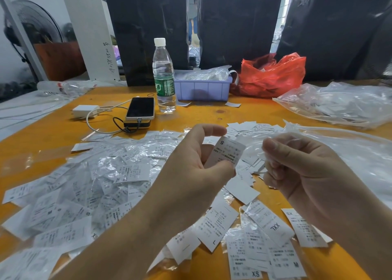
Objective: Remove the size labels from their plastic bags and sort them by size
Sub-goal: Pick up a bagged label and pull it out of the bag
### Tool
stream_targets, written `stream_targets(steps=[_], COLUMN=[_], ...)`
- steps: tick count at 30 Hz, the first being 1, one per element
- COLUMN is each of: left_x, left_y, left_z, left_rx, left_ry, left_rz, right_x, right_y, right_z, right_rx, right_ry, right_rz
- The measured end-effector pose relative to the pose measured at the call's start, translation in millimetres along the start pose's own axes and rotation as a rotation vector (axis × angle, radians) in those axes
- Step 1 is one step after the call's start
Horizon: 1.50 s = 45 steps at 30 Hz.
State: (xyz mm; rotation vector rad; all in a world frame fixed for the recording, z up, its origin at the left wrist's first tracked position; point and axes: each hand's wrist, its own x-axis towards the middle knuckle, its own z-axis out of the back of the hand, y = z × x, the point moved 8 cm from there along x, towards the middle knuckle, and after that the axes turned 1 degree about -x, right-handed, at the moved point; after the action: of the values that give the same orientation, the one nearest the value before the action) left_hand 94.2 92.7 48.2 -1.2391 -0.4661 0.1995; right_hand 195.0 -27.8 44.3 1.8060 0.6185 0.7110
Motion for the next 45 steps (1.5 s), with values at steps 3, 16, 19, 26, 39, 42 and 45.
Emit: stream_targets(steps=[3,16,19,26,39,42,45], left_x=[0.2,-1.3,-1.6,-2.4,-1.5,-2.1,-2.8], left_y=[-0.3,-1.7,-1.4,-3.3,-7.9,-9.3,-9.0], left_z=[0.5,-0.7,-0.5,-1.8,7.7,11.5,12.8], left_rx=[-0.003,-0.017,-0.036,-0.057,-0.043,-0.072,-0.069], left_ry=[-0.001,0.013,0.020,0.029,-0.041,-0.071,-0.083], left_rz=[0.006,-0.006,-0.004,-0.012,-0.036,-0.049,-0.049], right_x=[1.2,-3.2,-3.2,-3.1,-3.8,-3.2,-3.0], right_y=[1.0,2.2,3.6,3.8,9.8,10.4,10.4], right_z=[0.5,-7.6,-7.3,-5.4,1.6,1.5,2.5], right_rx=[0.018,-0.087,-0.123,-0.163,-0.269,-0.303,-0.315], right_ry=[0.028,0.108,0.087,0.068,0.015,0.007,-0.005], right_rz=[0.022,0.072,0.077,0.093,0.153,0.157,0.162])
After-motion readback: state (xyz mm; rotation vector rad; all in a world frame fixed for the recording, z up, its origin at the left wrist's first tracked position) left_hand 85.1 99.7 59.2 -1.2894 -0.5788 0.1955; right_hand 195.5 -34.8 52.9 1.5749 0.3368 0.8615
